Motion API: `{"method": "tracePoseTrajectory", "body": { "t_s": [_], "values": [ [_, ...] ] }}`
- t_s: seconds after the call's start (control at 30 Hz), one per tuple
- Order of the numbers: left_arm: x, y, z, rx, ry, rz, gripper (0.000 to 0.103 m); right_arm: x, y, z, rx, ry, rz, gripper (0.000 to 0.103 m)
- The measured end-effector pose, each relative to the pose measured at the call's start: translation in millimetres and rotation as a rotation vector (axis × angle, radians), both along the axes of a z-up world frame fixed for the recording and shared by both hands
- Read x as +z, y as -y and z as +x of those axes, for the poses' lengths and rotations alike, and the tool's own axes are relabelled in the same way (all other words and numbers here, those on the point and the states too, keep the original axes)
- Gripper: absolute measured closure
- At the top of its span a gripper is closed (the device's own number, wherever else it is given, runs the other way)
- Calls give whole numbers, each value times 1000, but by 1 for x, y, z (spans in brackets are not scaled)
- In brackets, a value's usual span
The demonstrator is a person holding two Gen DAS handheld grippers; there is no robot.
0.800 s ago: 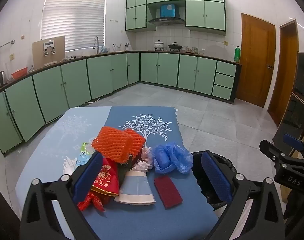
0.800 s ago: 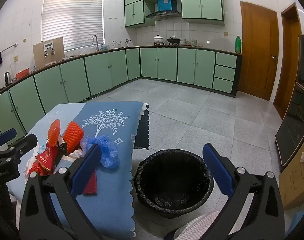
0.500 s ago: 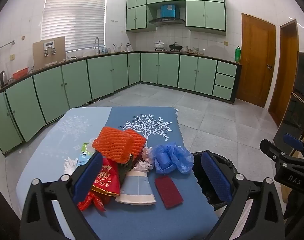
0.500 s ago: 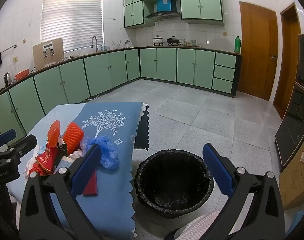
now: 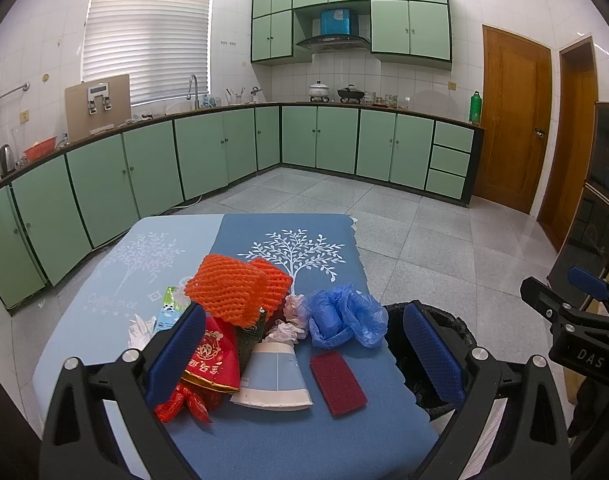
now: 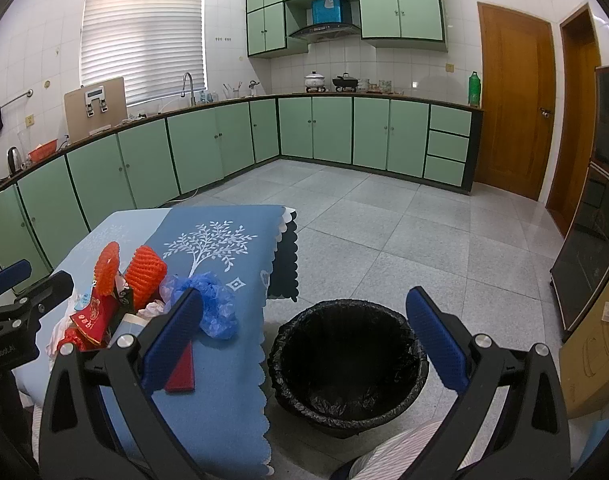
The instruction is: Collect trash
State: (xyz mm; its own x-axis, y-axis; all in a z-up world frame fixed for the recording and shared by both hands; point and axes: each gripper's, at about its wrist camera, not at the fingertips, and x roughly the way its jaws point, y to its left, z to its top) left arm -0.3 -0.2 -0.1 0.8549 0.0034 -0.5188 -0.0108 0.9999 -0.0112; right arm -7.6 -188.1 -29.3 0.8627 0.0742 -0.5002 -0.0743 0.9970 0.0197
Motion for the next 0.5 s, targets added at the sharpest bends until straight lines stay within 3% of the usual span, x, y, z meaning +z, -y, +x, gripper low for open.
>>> {"method": "tracePoseTrajectory", "body": {
  "t_s": [0.5],
  "values": [
    [0, 0, 0, -1, 1, 3, 6, 1, 3, 0, -1, 1, 5, 5]
  ]
}}
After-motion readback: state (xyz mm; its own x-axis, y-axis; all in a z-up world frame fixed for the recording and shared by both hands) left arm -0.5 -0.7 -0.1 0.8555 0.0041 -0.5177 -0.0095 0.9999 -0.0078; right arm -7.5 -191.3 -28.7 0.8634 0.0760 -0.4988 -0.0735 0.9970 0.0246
